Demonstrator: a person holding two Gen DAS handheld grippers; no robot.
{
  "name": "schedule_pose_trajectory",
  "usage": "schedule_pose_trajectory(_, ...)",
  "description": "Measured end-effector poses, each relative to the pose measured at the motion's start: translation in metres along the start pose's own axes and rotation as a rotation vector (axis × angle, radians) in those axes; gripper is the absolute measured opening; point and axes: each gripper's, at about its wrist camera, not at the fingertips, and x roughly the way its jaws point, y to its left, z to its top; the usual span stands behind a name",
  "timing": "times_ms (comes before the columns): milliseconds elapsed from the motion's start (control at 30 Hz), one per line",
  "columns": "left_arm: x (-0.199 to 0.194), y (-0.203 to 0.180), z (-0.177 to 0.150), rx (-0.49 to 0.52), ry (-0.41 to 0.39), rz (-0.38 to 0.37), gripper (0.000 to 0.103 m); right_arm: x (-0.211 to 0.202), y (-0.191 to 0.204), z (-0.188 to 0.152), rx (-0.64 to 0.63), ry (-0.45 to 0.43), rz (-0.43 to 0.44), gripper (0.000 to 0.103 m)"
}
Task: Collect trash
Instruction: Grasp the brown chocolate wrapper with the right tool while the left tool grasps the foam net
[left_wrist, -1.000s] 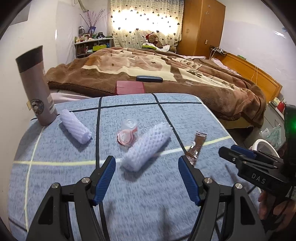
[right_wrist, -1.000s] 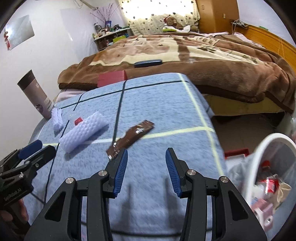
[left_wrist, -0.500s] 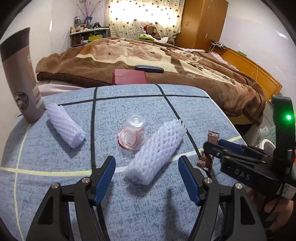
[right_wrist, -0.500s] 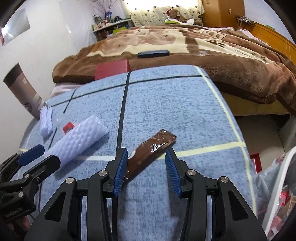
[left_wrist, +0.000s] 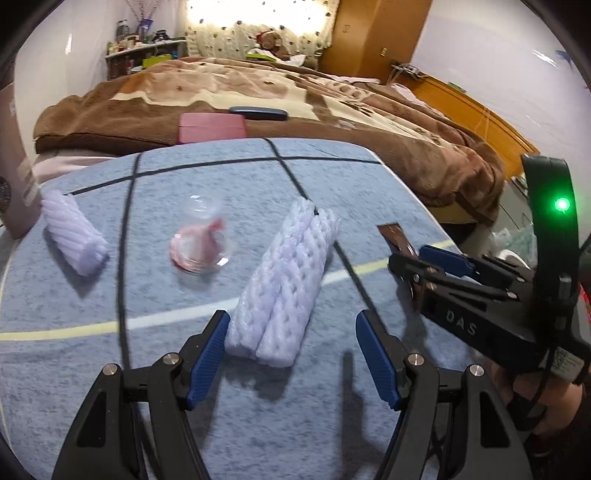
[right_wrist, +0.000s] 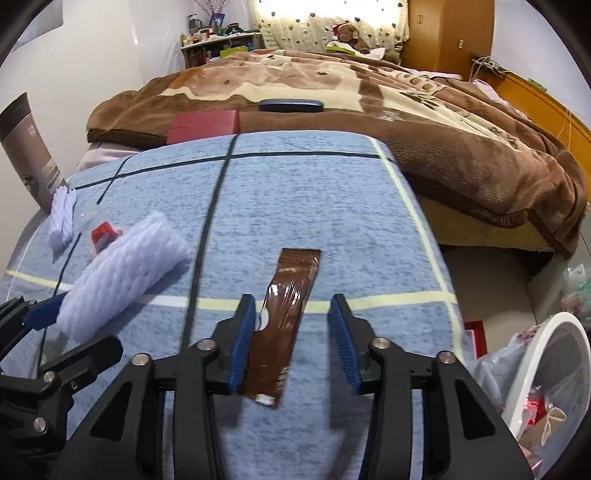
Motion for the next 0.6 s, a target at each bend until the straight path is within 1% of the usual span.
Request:
schedule_pose_trajectory(67,0.001,-0.006,0.001,0.019,0.009,-0.010,0.072,0.000,-0.004,-0.001,0.005,-0.003,0.005,0.032)
schedule_pose_trajectory(100,0.000,-0.009,0.001,0.033,0.001,0.004,0.072,0.001,-0.004,0.000,0.003,-0.004,0.006,0.028)
schedule_pose_trajectory(167,-0.003,-0.014,0.005,0.075,-0.033,0.069,0.072,0.001,-0.006,0.000,0.000,-0.006,0.006,0.023)
schedule_pose_trajectory(200,-0.004,-0.016,0.006,0.089,-0.044,0.089,0.072,0.001,-0.007,-0.001,0.000,-0.008,0.010,0.023)
schedule_pose_trajectory(267,-0.001,-0.013,0.012,0.079,-0.048,0.079,0.072,0.001,-0.010,0.000,0.012,-0.008,0.025,0.022)
schedule_pose_trajectory(333,0.007,-0.008,0.017,0.059,-0.033,0.077,0.072,0.002,-0.012,-0.001,0.022,-0.011,0.036,0.021)
schedule_pose_trajectory(400,0.019,-0.007,0.020,0.071,-0.004,0.108,0.072,0.002,-0.012,-0.002,0.023,-0.015,0.038,0.021)
schedule_pose_trajectory(467,0.027,-0.006,0.021,0.054,0.018,0.105,0.072,0.001,-0.014,-0.003,0.023,-0.018,0.043,0.021)
schedule_pose_trajectory(533,0.026,-0.006,0.021,0.040,-0.004,0.090,0.071,0.001,-0.015,-0.004,0.027,-0.022,0.050,0.021)
schedule_pose_trajectory(600,0.027,-0.007,0.022,0.032,-0.005,0.071,0.068,0.002,-0.017,-0.004,0.039,-0.024,0.058,0.021)
